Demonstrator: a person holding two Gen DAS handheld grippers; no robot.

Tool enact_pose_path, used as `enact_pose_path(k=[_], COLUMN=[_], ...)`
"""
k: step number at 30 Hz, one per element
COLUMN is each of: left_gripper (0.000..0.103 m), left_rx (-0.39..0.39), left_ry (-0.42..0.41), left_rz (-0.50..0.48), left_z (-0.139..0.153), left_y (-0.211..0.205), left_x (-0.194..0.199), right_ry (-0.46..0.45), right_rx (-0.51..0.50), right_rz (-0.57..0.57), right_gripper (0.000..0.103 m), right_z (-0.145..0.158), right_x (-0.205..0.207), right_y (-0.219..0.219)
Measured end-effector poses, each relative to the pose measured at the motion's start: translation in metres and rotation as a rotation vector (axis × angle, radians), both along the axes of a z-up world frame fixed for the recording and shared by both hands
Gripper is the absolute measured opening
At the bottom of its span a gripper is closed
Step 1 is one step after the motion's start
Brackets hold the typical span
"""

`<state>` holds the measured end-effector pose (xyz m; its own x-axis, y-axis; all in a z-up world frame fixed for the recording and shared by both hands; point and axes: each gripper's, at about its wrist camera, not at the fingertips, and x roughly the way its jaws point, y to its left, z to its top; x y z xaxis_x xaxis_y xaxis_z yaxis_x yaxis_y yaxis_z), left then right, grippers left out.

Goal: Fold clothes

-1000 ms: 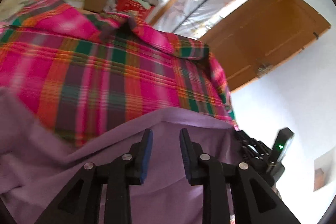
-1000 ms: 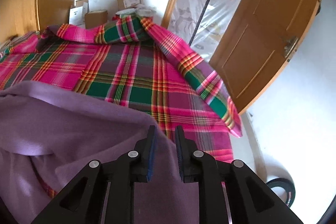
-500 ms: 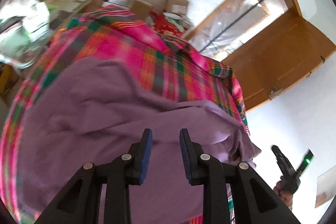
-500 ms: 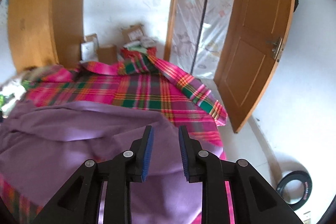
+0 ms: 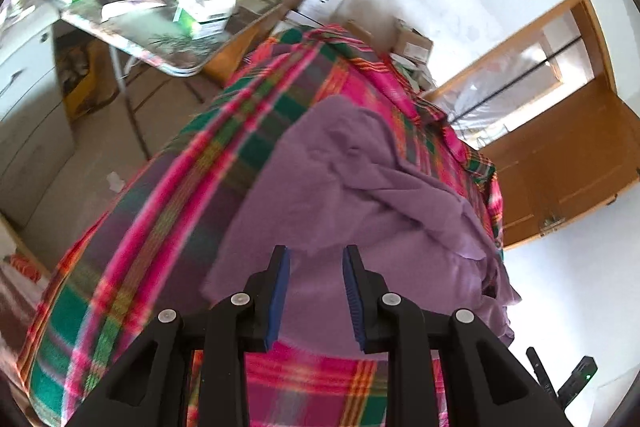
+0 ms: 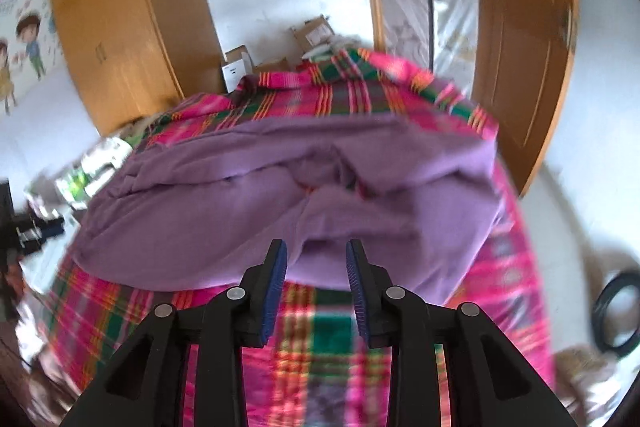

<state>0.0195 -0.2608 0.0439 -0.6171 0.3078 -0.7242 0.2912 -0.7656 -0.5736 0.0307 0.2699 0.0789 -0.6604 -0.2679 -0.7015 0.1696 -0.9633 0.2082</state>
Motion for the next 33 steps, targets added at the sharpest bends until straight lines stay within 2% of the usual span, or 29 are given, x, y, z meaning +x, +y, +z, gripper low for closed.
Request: enact_pose_path(k=[5,9,13,17,19,20,21,28,33], left_gripper=[0.030,0.031,0.032,0.032,0.032,0.032,0.033,0.033,0.039], left_rx=[0.027,0.111,0.146,0.172,0.188,0.199,0.205,0.248,0.281], left_ry=[-0.021,-0.018,-0.023,-0.038,-0.046,-0.050,-0.058,-0.057,-0.047], left_rz=[0.004,0.033,0.036,0.054,0.060,0.057,0.058,0.069,0.082], left_z=[-0.019,-0.032,-0.040,-0.048,-0.053,-0.056,-0.058,-0.065,-0.066], left_y=[-0.007,-0.014,-0.015,-0.017,-0.016,-0.016,-0.016,-0.021,-0.022], left_x=[0.020,0.030,0.032,0.031,0.029,0.027,0.025,0.022,0.021], right_ry=[-0.040,-0.073,-0.106,-0.135,-0.146,-0.151,-0.156,-0.185,-0.186], right_rx=[-0.082,-0.127,-0.152,-0.227,-0.256,-0.271,-0.283,-0.316,-0.343], right_rz=[-0.012,-0.001,0.011,0.000,0.004,0.005,0.007,-0.012,-0.047], right_gripper=[0.033,0.034,0.034,0.034,0.042,0.057,0.060,0.060,0.060], right_z=[-0.025,-0.042,-0.055,-0.066,-0.070,-0.071,-0.073,-0.082,-0.085], right_x=[0.002,0.000,-0.006,-0.018,-0.022,-0.025,-0.027,-0.037,-0.042], right_y=[-0.005,-0.016,-0.028,-0.034,-0.039,-0.041,-0.043,-0.055,-0.056])
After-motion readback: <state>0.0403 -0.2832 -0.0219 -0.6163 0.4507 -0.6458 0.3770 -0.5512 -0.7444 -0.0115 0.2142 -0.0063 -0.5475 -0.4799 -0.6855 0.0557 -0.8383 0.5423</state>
